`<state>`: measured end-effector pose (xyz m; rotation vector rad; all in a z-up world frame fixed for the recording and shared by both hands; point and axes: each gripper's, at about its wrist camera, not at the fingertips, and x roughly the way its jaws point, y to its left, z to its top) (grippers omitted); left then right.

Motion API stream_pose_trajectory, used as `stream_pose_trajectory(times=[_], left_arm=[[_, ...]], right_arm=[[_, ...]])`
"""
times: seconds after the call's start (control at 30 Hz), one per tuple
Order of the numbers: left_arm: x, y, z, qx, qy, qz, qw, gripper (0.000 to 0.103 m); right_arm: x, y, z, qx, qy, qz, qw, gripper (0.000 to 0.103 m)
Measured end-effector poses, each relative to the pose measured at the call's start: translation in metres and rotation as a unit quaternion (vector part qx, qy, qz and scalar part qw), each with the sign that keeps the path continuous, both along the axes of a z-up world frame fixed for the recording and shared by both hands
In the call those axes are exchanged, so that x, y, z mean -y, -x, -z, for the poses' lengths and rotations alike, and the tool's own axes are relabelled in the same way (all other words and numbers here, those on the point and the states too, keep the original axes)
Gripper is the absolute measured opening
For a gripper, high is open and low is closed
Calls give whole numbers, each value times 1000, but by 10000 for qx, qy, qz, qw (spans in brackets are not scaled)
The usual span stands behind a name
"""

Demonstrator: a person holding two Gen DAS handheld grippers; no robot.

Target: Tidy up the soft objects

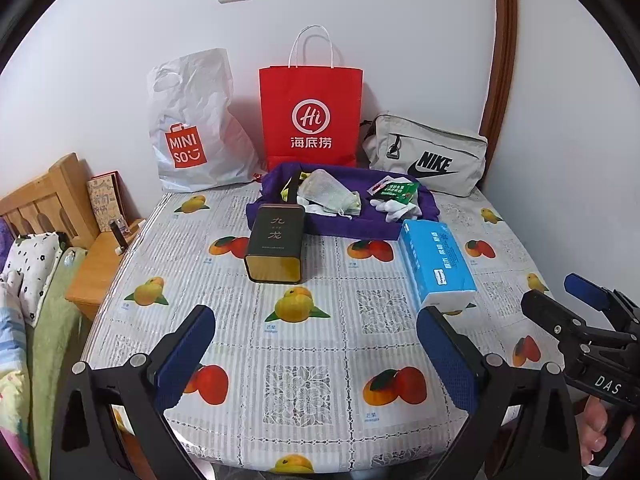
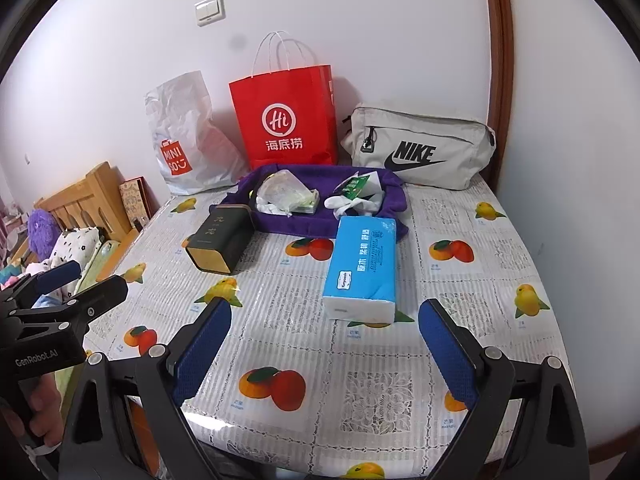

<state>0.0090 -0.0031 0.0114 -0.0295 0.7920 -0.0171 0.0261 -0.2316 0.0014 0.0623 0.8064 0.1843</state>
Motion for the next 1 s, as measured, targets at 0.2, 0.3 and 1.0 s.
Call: stream_pose_trajectory(times=[0.2, 0.3, 1.0], left_arm=[[0, 0, 0, 2, -3, 5, 10000, 102], [0, 0, 0, -1, -1, -10, 10000, 102], [-3, 1, 0, -11, -14, 21, 10000, 102]], right_arm=[[0, 1, 0, 17, 10, -9, 10000, 94], [-1, 2, 0, 24, 21, -19, 10000, 94], [-3, 4, -2, 47, 21, -29, 10000, 94]])
